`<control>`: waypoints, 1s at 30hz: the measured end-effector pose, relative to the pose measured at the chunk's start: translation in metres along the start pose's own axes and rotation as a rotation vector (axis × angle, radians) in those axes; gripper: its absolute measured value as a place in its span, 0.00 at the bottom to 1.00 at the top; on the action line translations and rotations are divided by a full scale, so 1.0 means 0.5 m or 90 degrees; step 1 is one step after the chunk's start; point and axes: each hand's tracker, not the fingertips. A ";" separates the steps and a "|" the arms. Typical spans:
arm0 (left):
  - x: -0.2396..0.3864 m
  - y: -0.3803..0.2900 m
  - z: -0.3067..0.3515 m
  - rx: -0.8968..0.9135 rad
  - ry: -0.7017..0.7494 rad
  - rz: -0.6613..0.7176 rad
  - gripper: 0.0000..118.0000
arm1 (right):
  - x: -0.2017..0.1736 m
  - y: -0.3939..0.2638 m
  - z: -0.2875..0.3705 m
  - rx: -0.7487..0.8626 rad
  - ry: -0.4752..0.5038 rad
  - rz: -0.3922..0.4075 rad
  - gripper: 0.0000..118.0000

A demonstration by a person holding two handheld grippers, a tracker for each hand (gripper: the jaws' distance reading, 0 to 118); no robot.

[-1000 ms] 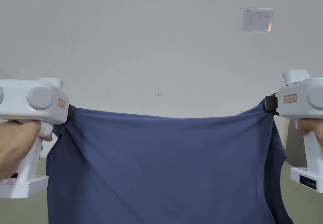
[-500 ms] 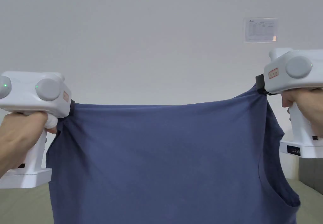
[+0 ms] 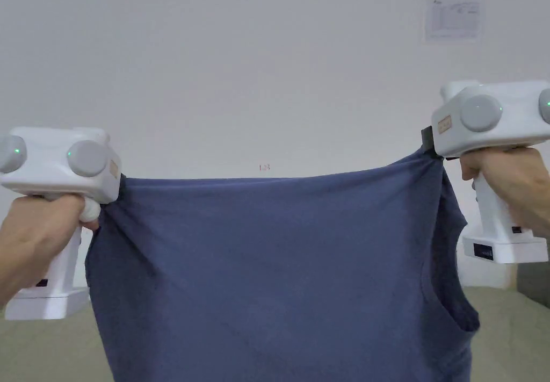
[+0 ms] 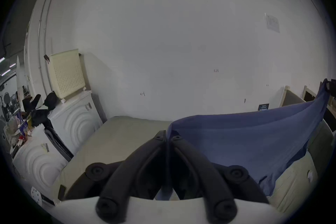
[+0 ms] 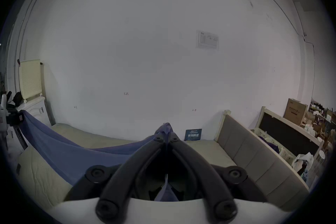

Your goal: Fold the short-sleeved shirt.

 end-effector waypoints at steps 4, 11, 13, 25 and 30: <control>0.009 -0.117 -0.062 -0.054 -0.016 0.006 0.02 | 0.001 -0.150 -0.041 -0.078 0.013 0.012 0.00; 0.004 -0.385 -0.064 -0.146 -0.040 -0.049 0.02 | 0.021 -0.460 0.048 -0.183 0.078 -0.004 0.00; -0.009 -0.466 -0.033 -0.168 -0.051 -0.046 0.02 | 0.031 -0.551 0.103 -0.221 0.088 -0.013 0.00; -0.121 -0.824 0.290 -0.276 -0.089 -0.044 0.02 | 0.077 -0.873 0.495 -0.313 0.124 -0.067 0.00; -0.171 -0.908 0.399 -0.302 -0.098 -0.011 0.02 | 0.093 -0.938 0.618 -0.337 0.132 -0.052 0.00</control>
